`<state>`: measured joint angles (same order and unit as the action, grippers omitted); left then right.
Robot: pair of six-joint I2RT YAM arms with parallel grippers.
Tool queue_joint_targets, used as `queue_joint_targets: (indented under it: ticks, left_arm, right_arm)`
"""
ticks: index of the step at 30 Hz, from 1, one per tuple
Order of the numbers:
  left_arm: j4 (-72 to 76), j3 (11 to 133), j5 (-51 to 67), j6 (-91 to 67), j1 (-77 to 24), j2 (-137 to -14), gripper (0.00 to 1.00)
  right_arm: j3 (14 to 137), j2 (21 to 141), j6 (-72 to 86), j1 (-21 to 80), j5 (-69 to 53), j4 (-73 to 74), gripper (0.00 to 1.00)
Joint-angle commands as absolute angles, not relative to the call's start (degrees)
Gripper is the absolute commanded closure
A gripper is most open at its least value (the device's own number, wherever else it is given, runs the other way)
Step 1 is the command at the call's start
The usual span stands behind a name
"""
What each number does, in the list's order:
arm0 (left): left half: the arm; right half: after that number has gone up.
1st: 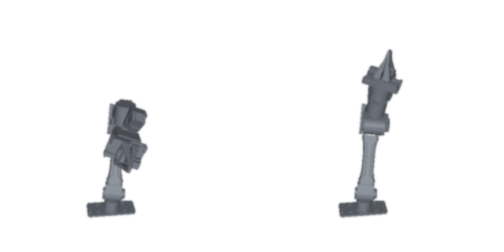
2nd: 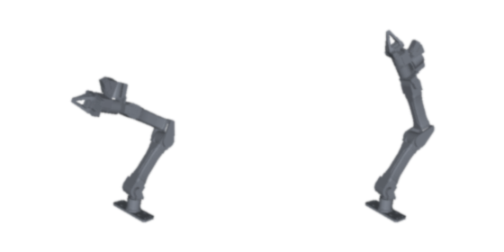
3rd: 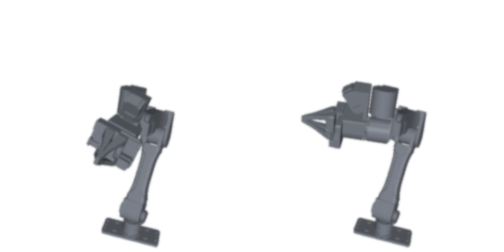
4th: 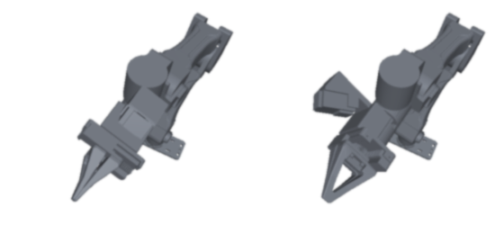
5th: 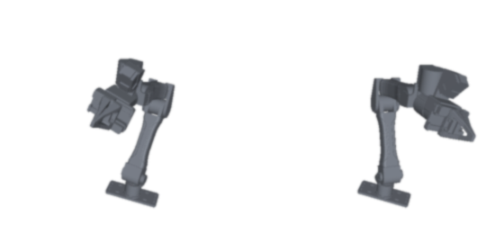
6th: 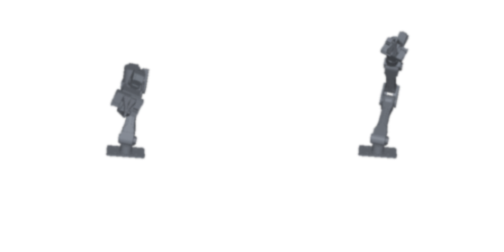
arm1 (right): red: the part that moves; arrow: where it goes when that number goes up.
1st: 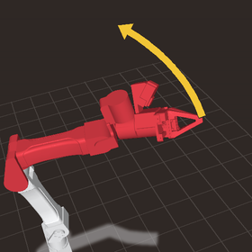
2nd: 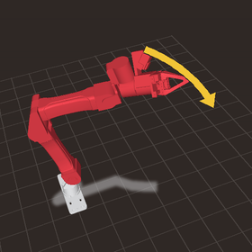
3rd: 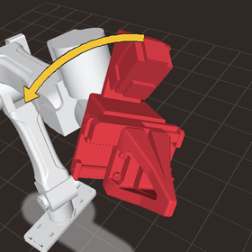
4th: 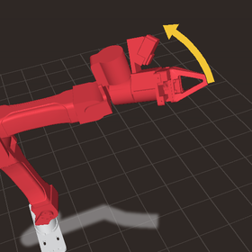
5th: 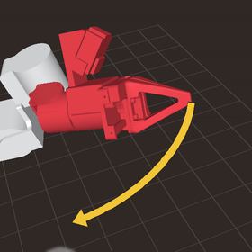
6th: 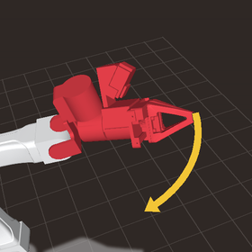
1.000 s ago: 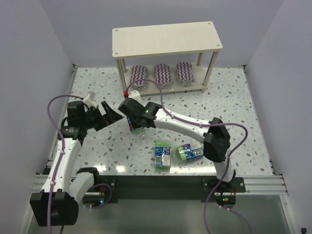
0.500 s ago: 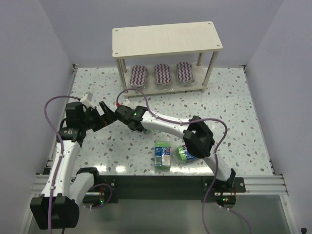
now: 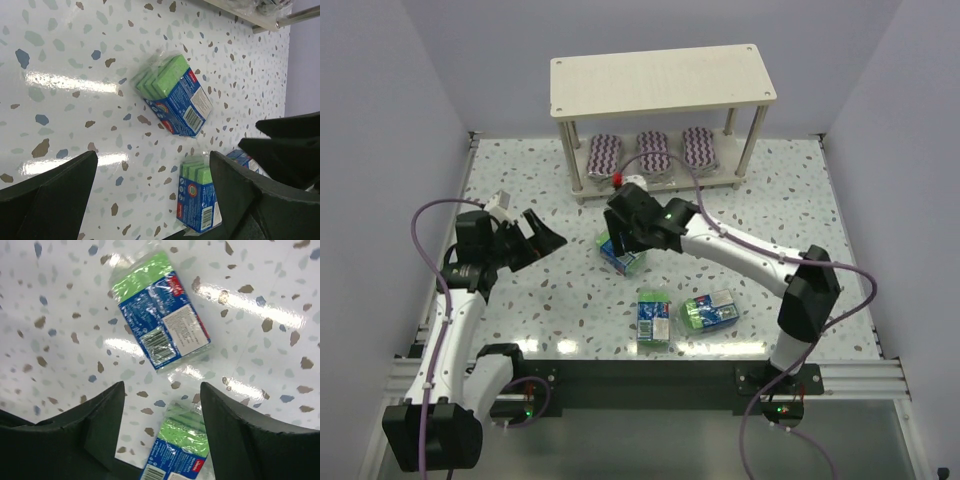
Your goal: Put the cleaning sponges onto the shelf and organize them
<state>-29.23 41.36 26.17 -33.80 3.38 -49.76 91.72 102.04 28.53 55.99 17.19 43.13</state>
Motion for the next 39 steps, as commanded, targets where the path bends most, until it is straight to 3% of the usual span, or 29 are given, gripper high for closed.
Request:
queue_joint_targets:
  ticks: [1, 6, 16, 39]
  left_arm:
    - [-27.2, 41.0, 26.5, -34.7, 3.5, -49.1, 0.0]
    - [-27.4, 41.5, 26.5, -34.5, 3.6, -49.5, 0.0]
    - [-27.9, 42.7, 26.4, -33.8, 3.6, -51.0, 0.0]
    - [-26.1, 42.6, 26.8, -34.3, 3.6, -53.1, 0.0]
  right_arm:
    - [85.5, 97.9, 46.5, 48.5, 6.2, 40.1, 0.36]
    - [71.6, 93.9, 59.0, 40.4, -5.2, 25.2, 0.41]
    - [64.7, 95.3, 69.7, 37.8, -15.5, 10.6, 0.4]
    - [67.1, 103.1, 71.6, 37.8, -14.4, 17.8, 0.44]
